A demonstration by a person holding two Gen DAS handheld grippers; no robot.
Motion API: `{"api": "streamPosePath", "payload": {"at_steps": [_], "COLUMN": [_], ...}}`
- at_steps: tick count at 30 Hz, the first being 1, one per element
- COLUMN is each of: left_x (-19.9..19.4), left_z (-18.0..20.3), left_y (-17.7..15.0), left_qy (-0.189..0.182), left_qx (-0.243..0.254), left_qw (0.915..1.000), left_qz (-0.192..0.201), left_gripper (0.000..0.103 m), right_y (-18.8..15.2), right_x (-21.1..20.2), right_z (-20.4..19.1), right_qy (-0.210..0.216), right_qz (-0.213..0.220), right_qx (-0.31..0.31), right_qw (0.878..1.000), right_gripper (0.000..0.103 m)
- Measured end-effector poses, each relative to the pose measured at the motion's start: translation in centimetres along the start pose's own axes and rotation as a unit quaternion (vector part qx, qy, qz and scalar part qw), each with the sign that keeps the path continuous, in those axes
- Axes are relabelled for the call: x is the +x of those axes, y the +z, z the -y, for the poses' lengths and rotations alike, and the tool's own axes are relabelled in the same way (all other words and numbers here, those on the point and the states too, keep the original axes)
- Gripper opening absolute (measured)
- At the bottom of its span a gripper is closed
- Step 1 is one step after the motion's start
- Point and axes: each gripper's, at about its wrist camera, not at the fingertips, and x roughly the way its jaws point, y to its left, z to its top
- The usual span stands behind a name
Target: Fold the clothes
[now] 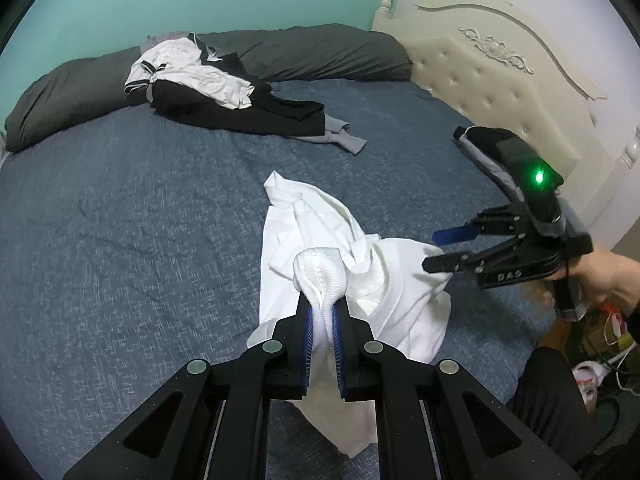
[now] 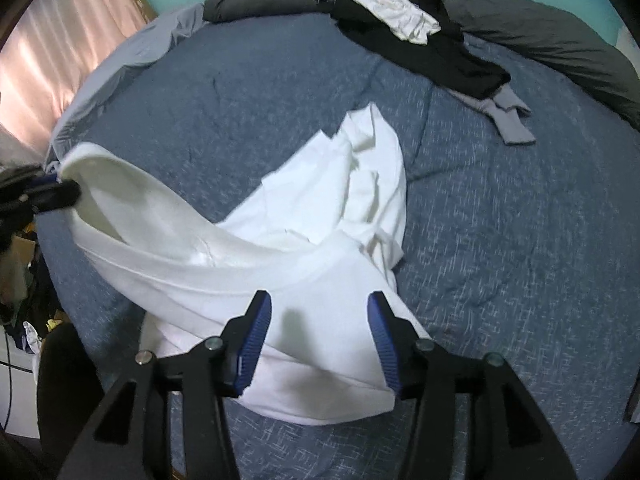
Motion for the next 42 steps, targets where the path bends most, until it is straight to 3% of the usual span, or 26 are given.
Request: {"api": "streamPosePath", "payload": {"at_steps": [3, 4, 5, 7, 10, 17, 19, 23, 29, 30, 33, 36, 38, 40, 41, 42], "left_x": [0.0, 0.0, 0.1, 0.1, 0.1, -1.4, -2.0, -2.1, -1.3, -1.2, -0.8, -0.7, -0.7, -0.7, -0.7, -0.7], "left_z": [-0.2, -0.3, -0.4, -0.6, -0.9, -1.9, -1.9, -2.2, -3.0, -2.9, -3.1, -3.5, -3.8, -4.1, -4.4, -4.5], "left_y": [-0.2, -0.2, -0.2, -0.2, -0.1, 1.0, 1.7, 2.8, 2.4, 2.1, 1.1, 0.4, 0.3, 0.4, 0.7, 0.9], "left_qy": [-0.001, 0.000, 0.000, 0.000, 0.002, 0.011, 0.013, 0.019, 0.014, 0.014, 0.013, 0.013, 0.017, 0.022, 0.025, 0.028], "left_qx": [-0.003, -0.004, -0.005, -0.006, -0.008, -0.022, -0.024, -0.032, -0.048, -0.046, -0.042, -0.042, -0.039, -0.038, -0.040, -0.042], "left_qw": [1.0000, 1.0000, 1.0000, 1.0000, 1.0000, 0.9996, 0.9993, 0.9989, 0.9986, 0.9987, 0.9990, 0.9990, 0.9991, 0.9990, 0.9989, 0.9987], "left_qz": [-0.001, -0.001, -0.001, -0.001, -0.001, 0.016, 0.023, 0.027, 0.020, 0.016, 0.006, 0.000, -0.002, -0.003, -0.001, 0.001], "left_gripper": [0.010, 0.010, 0.010, 0.010, 0.010, 0.010, 0.010, 0.010, 0.010, 0.010, 0.010, 0.010, 0.010, 0.010, 0.010, 0.010], "right_y": [-0.5, -0.6, -0.7, -0.9, -0.8, 1.2, 1.9, 2.2, 0.9, 0.7, 0.3, 0.2, 0.1, -0.1, -0.2, -0.5], "right_x": [1.4, 1.6, 1.8, 2.1, 1.1, -5.7, -7.6, -8.2, -4.6, -3.7, -1.3, 0.8, 1.8, 2.6, 2.8, 2.8], "right_z": [0.5, 0.5, 0.5, 0.5, 0.5, 1.9, 2.3, 2.6, 3.3, 3.5, 3.9, 4.3, 4.5, 4.9, 4.9, 4.7], "right_qy": [0.005, 0.007, 0.010, 0.015, 0.012, -0.007, 0.004, 0.006, 0.006, 0.008, 0.010, 0.008, 0.011, 0.041, 0.048, 0.055], "right_qz": [-0.012, -0.013, -0.013, -0.015, 0.004, 0.108, 0.120, 0.100, 0.047, 0.035, 0.010, 0.004, 0.001, -0.009, -0.012, -0.011], "right_qx": [0.007, 0.005, 0.004, 0.000, -0.005, 0.011, 0.019, 0.020, 0.041, 0.047, 0.063, 0.074, 0.079, 0.086, 0.085, 0.078], "right_qw": [1.000, 1.000, 1.000, 1.000, 1.000, 0.994, 0.993, 0.995, 0.998, 0.998, 0.998, 0.997, 0.997, 0.995, 0.995, 0.995], "right_gripper": [0.051, 0.046, 0.039, 0.015, 0.001, 0.000, 0.000, 0.000, 0.003, 0.008, 0.034, 0.041, 0.041, 0.040, 0.035, 0.013]}}
